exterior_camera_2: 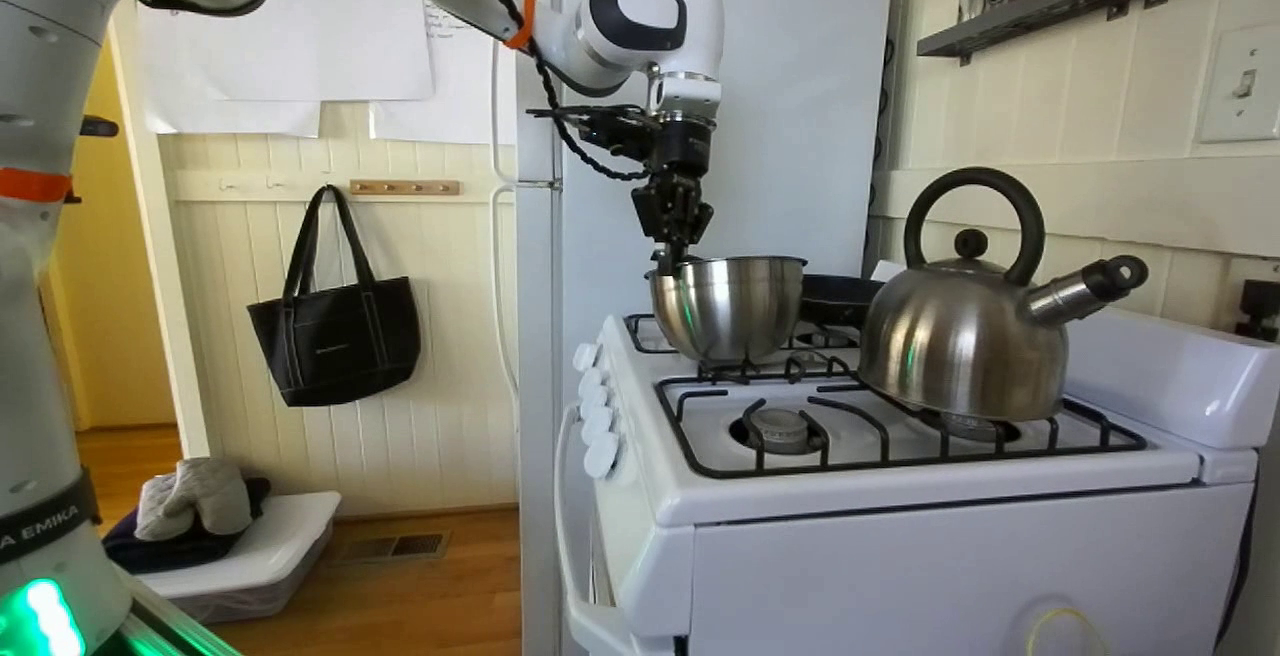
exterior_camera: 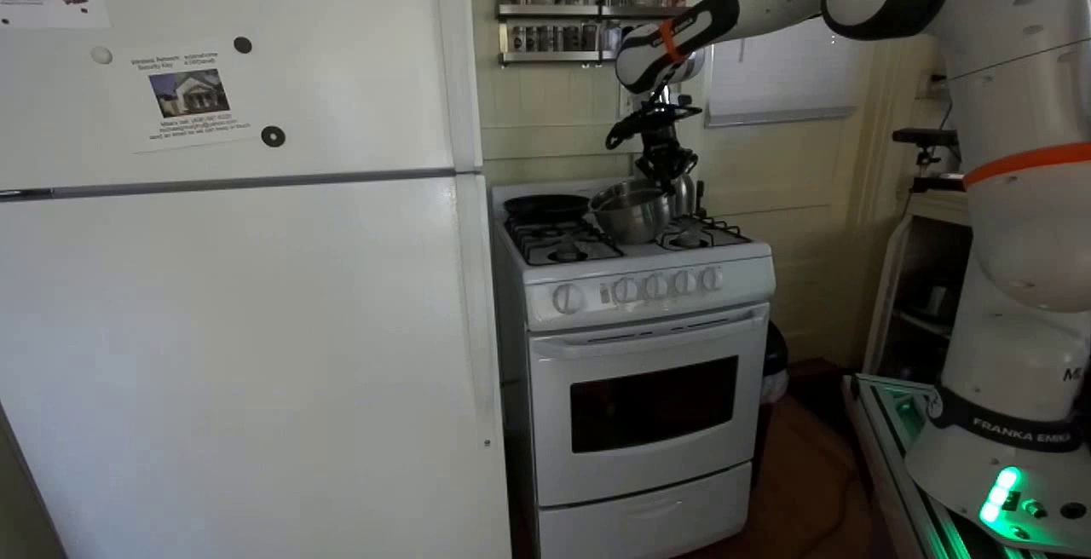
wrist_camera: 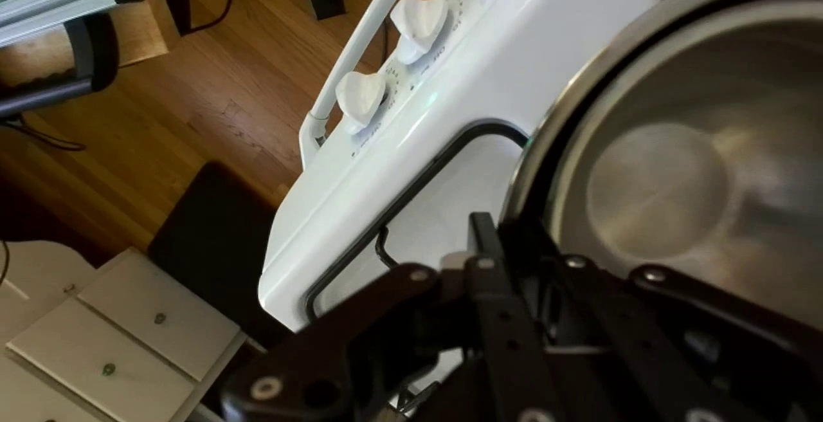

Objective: Put the silver bowl in the pan

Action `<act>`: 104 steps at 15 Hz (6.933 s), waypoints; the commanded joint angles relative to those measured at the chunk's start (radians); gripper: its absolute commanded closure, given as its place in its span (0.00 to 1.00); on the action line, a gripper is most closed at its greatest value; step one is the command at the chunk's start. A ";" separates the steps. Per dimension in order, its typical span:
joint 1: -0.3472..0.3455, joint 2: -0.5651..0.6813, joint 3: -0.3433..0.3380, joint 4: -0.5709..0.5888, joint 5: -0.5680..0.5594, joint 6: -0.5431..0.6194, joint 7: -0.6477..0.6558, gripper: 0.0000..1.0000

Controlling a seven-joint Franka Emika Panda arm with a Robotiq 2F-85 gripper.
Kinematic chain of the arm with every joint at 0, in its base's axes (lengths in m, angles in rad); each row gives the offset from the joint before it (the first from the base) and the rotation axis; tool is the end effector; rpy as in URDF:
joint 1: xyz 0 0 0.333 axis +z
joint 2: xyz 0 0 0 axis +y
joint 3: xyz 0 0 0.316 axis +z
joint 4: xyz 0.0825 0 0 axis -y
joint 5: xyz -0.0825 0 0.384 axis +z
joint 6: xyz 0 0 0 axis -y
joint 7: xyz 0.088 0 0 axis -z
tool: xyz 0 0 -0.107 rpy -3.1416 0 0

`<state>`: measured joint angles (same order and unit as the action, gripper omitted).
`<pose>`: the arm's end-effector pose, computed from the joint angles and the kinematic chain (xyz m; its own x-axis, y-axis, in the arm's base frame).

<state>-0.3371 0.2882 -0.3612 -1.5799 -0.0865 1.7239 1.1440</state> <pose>0.4916 -0.3935 0.4720 -0.2308 -0.9664 0.1136 -0.9493 0.2492 0.1916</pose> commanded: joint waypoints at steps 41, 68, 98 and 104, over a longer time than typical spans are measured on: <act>0.031 0.076 -0.003 -0.003 -0.051 0.028 0.250 0.45; 0.097 -0.099 0.050 0.066 -0.194 0.239 0.429 0.96; -0.027 0.594 0.071 0.980 0.036 0.016 0.576 0.96; -0.061 0.663 0.095 1.079 0.044 -0.040 0.630 0.96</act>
<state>-0.3697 0.8939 -0.2826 -0.6280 -0.0643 1.7320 1.7394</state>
